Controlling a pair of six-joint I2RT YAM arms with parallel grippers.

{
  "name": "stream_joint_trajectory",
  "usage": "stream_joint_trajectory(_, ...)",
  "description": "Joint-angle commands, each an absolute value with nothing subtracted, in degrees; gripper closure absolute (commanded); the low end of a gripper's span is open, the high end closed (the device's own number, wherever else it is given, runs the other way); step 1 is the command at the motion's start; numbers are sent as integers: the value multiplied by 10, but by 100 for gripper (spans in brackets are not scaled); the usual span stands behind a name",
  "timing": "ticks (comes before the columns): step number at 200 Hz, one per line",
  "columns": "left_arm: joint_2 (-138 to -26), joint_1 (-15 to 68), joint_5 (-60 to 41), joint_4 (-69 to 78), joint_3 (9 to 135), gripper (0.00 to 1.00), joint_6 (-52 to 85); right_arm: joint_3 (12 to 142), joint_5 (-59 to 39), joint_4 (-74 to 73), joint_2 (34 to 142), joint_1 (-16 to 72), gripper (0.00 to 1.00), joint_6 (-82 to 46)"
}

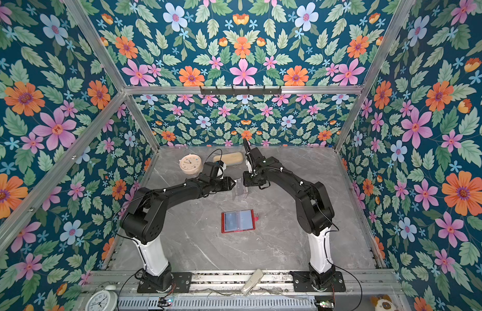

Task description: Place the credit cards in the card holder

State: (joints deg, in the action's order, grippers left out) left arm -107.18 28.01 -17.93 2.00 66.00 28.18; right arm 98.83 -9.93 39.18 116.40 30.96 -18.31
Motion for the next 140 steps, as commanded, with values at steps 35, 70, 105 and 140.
stream_joint_trajectory(35,-1102,278,-199,-6,683,59,297,1075,-96,469,1225,308,54,-155)
stream_joint_trajectory(70,-1115,278,-197,-11,686,61,304,1108,-94,489,1258,308,55,-152)
stream_joint_trajectory(105,-1123,278,-196,-14,688,63,307,1125,-97,495,1278,308,56,-151)
stream_joint_trajectory(140,-1129,278,-177,-21,687,63,315,1142,-97,505,1296,309,56,-152)
